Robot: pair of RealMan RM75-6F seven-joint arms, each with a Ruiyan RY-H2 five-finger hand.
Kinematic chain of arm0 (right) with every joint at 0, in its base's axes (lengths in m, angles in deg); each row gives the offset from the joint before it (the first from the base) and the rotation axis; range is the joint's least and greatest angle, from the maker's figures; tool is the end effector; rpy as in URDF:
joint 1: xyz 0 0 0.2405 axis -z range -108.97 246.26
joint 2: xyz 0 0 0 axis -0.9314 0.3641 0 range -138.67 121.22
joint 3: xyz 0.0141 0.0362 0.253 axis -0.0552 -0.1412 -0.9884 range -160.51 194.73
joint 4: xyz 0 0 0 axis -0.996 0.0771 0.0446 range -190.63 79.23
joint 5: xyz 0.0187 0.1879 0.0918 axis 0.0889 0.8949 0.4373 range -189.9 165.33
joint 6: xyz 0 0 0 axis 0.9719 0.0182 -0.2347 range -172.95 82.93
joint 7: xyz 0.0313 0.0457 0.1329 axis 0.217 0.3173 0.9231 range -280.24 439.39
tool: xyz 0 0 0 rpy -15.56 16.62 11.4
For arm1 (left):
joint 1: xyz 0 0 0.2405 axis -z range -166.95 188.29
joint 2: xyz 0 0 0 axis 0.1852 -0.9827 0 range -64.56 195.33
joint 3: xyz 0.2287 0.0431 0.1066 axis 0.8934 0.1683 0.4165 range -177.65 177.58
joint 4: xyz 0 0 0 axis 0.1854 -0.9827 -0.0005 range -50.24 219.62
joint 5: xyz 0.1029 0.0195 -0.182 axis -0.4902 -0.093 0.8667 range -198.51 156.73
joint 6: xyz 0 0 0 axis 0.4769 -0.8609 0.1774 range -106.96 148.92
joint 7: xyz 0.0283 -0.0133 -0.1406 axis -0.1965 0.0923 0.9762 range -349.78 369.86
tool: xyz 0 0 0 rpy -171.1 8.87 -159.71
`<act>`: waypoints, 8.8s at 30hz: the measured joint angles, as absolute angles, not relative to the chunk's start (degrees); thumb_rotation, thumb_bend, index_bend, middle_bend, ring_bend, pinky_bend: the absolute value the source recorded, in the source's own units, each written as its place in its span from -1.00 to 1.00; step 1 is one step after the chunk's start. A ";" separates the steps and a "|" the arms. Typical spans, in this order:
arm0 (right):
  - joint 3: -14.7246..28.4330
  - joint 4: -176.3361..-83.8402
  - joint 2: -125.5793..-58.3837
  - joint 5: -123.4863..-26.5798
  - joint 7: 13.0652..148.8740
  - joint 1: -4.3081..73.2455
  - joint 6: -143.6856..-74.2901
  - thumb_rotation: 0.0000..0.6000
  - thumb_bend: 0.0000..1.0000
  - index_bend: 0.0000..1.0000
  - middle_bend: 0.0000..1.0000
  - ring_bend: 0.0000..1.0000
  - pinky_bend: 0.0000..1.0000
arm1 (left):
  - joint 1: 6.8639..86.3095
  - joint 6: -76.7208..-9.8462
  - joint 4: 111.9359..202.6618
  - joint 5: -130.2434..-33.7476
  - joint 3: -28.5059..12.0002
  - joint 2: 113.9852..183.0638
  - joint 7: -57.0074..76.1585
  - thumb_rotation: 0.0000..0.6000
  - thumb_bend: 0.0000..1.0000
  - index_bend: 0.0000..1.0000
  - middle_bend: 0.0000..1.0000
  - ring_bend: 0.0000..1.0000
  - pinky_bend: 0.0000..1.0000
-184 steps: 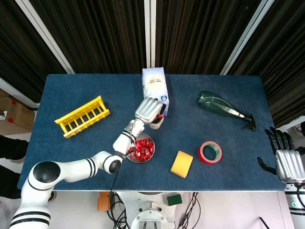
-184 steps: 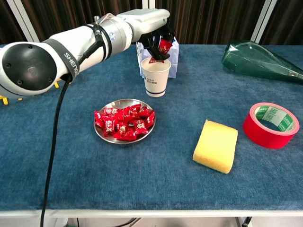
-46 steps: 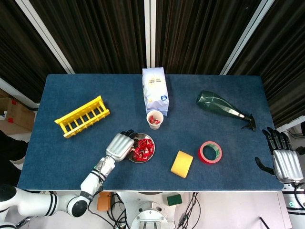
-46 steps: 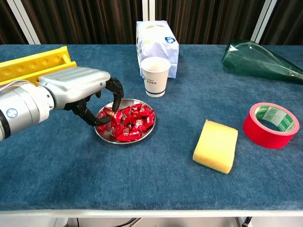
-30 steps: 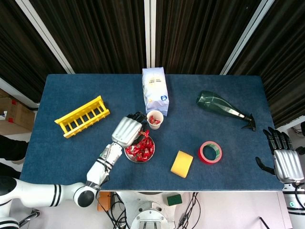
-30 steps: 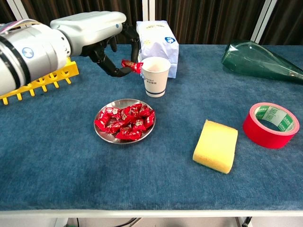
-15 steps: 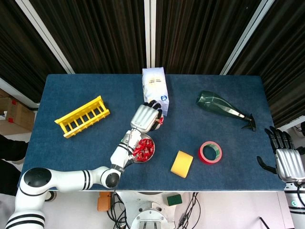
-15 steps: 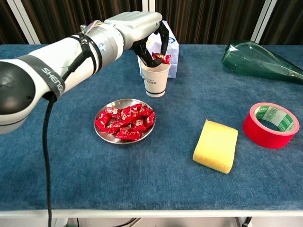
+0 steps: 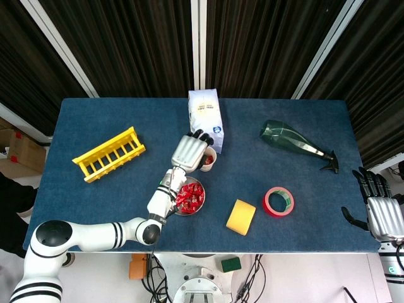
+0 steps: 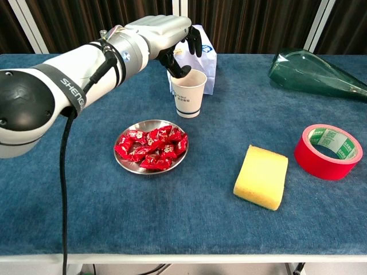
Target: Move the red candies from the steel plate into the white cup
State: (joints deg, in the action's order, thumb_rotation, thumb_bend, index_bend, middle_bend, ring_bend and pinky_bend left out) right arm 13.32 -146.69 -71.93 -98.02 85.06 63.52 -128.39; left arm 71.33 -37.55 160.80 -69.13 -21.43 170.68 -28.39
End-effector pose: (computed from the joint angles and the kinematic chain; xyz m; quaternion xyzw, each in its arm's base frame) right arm -0.3167 -0.1864 0.1654 0.5833 -0.4077 0.4038 0.5749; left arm -0.0081 0.3800 -0.0647 -0.7343 -0.3233 -0.4135 0.4305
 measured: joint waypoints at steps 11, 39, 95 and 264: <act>13.32 -146.77 -72.24 -97.94 84.45 63.59 -128.49 1.00 -0.42 -1.00 -1.00 -1.00 -1.00 | 66.31 -42.41 175.84 -70.11 -16.30 163.90 -30.27 1.00 -0.24 -0.25 -0.47 -0.69 -0.35; 13.39 -146.82 -73.24 -97.57 82.36 63.15 -127.63 1.00 -0.42 -1.00 -1.00 -1.00 -1.00 | 54.77 -41.96 184.54 -76.52 -0.59 157.60 -26.02 1.00 -0.39 -0.29 -0.50 -0.71 -0.35; 13.69 -147.21 -72.95 -97.27 82.22 62.60 -126.34 1.00 -0.42 -1.00 -1.00 -1.00 -1.00 | 53.47 -42.60 183.31 -82.79 -4.86 159.83 -29.15 1.00 -0.30 0.16 -0.47 -0.71 -0.35; 13.50 -147.14 -72.65 -96.70 83.02 62.42 -126.10 1.00 -0.42 -1.00 -1.00 -1.00 -1.00 | 54.92 -40.72 180.05 -80.40 -15.33 157.46 -20.29 1.00 -0.21 0.29 -0.69 -0.93 -0.59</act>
State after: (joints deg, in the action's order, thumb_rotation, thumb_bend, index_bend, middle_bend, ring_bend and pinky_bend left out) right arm 13.50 -147.14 -72.65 -96.70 83.02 62.42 -126.10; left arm 54.92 -40.72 180.05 -80.40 -15.33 157.46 -20.29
